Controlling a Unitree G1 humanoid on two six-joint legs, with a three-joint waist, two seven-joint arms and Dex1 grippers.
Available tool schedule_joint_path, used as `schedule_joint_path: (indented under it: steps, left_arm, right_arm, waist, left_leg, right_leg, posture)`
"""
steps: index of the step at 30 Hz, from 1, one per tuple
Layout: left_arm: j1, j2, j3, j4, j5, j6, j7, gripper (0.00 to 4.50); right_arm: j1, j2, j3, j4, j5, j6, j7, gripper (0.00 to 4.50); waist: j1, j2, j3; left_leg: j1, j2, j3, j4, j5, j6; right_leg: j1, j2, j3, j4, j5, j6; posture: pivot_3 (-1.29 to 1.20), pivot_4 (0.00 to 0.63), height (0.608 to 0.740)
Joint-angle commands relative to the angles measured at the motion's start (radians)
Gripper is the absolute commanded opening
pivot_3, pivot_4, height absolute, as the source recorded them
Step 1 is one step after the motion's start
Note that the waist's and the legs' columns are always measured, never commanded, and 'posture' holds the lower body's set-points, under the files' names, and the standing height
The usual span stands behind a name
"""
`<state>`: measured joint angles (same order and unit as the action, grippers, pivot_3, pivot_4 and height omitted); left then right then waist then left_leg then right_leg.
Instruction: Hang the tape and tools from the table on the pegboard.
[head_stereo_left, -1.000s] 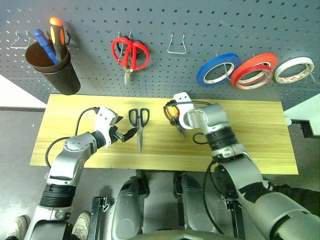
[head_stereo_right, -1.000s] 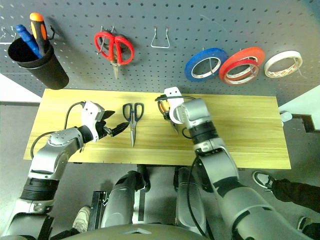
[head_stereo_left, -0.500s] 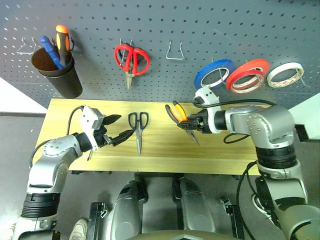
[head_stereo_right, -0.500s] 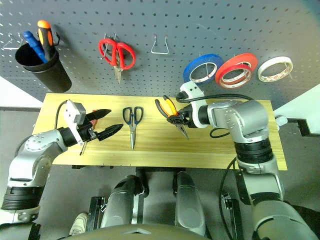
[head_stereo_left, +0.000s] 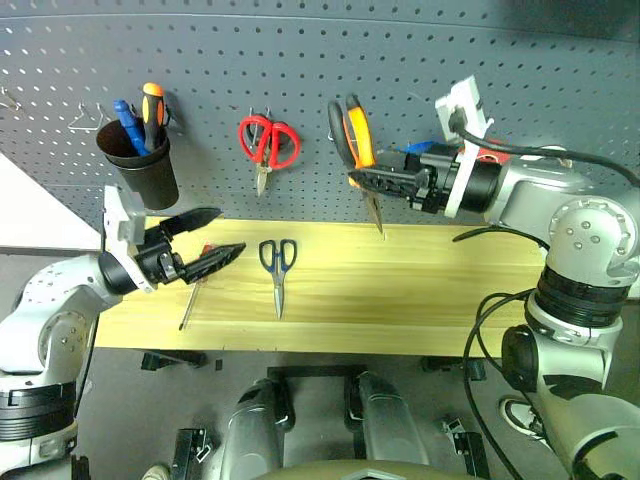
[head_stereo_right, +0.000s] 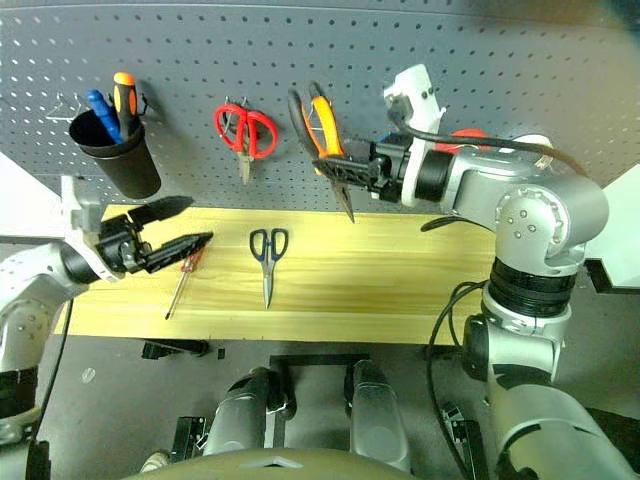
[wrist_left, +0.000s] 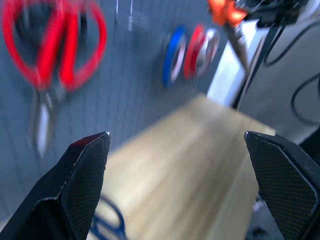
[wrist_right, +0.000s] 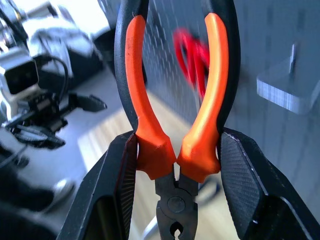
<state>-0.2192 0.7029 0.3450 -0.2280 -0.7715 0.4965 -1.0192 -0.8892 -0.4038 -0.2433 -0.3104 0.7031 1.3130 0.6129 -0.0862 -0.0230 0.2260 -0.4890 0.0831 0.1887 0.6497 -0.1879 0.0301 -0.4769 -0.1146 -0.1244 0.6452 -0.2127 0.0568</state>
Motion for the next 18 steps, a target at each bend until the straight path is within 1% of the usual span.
schedule_joint_path:
  steps: [1,3,8,10,13,18]
  left_arm:
    - [-0.031,0.013,0.036,-0.027,-0.027,-0.018,0.005,4.5]
    - [-0.053,0.013,0.025,-0.013,-0.009,-0.029,0.012,4.5]
    - [-0.108,-0.007,0.017,0.014,0.002,-0.042,0.047,4.5]
    - [-0.12,-0.011,0.016,0.027,0.009,-0.047,0.06,4.5]
    - [-0.12,-0.003,0.006,0.047,0.04,-0.065,0.067,4.5]
    - [-0.121,-0.005,0.004,0.053,0.051,-0.074,0.074,4.5]
  right_arm:
    - [-0.067,0.043,-0.012,0.016,-0.017,-0.107,-0.076,2.04]
    - [-0.097,0.084,0.009,0.072,-0.062,-0.164,-0.14,2.04]
    - [-0.158,0.183,0.035,0.209,-0.151,-0.315,-0.272,2.04]
    - [-0.17,0.212,0.049,0.252,-0.182,-0.369,-0.306,2.04]
    - [-0.181,0.252,0.101,0.327,-0.267,-0.504,-0.353,2.04]
    - [-0.204,0.302,0.125,0.418,-0.34,-0.651,-0.421,2.04]
  waist:
    - [-0.005,0.0,-0.01]
    - [-0.012,-0.001,-0.019]
    - [-0.015,0.001,-0.031]
    - [-0.015,0.001,-0.034]
    - [-0.017,0.001,-0.035]
    - [-0.015,0.0,-0.036]
  left_leg:
    - [0.0,0.0,0.0,0.0,0.0,0.0]
    - [0.003,0.0,0.0,0.0,0.002,-0.003]
    - [0.007,0.0,0.002,-0.001,0.003,-0.005]
    - [0.008,0.0,0.002,-0.001,0.004,-0.005]
    - [0.008,0.0,0.004,-0.001,0.004,-0.006]
    - [0.008,0.0,0.005,0.0,0.005,-0.007]
  right_leg:
    - [0.001,0.0,0.0,0.0,0.0,0.0]
    - [0.003,0.001,0.0,0.0,0.0,0.0]
    - [0.005,0.002,0.001,0.002,0.0,0.0]
    - [0.005,0.002,0.002,0.003,0.0,0.0]
    - [0.005,0.002,0.002,0.004,0.0,0.0]
    - [0.006,0.002,0.002,0.005,0.0,0.0]
  posture:
    - [-0.12,0.076,0.73]
    - [-0.11,0.074,0.73]
    - [-0.1,0.068,0.73]
    - [-0.1,0.067,0.73]
    - [-0.1,0.065,0.73]
    - [-0.09,0.066,0.73]
